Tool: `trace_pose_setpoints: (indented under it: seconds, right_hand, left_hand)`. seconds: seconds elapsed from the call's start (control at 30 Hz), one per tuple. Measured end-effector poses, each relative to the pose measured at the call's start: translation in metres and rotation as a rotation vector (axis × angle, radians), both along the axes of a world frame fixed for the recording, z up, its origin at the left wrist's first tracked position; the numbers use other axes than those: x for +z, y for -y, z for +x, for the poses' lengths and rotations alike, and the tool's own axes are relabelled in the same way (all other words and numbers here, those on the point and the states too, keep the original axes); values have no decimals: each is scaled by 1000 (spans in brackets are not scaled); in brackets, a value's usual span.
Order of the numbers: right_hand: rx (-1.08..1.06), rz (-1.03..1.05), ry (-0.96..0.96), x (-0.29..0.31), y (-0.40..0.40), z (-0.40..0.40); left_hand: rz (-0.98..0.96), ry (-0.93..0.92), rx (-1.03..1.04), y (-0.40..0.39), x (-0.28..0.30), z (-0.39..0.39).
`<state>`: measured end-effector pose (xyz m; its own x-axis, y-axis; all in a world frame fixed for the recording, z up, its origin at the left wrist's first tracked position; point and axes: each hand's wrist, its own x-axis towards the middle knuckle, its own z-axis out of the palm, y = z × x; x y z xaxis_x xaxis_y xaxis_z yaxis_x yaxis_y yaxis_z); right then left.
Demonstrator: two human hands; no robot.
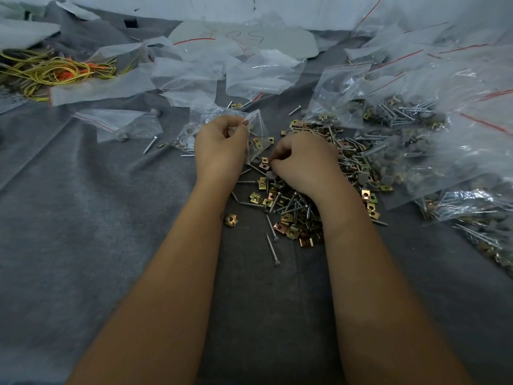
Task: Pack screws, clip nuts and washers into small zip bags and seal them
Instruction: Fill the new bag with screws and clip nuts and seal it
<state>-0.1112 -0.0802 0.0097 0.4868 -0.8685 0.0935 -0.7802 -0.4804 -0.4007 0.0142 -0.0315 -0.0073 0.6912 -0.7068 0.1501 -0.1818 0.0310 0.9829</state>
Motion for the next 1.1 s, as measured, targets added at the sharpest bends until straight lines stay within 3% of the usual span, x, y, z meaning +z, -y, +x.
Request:
trace_pose_setpoints:
  seconds: [0.17, 0.43, 0.57, 0.8, 0.93, 1.1]
  right_hand:
    - [10, 16, 62, -1, 1, -1]
    - [-41, 84, 658, 5, -3, -2]
    - [-16, 84, 816, 11, -6, 0]
    - [172, 80, 796, 11, -14, 3]
    - [98, 71, 806, 9, -9, 0]
    - [53, -36, 448, -6, 3, -2]
  left_hand:
    - [-2, 1, -4, 0, 0, 0]
    - [1, 18, -6, 0, 0, 0]
    - [8, 20, -8, -1, 0, 0]
    - [11, 26, -12, -3, 2, 0]
    - [-14, 14, 2, -4, 3, -2]
    - [-61, -39, 57, -6, 6, -4]
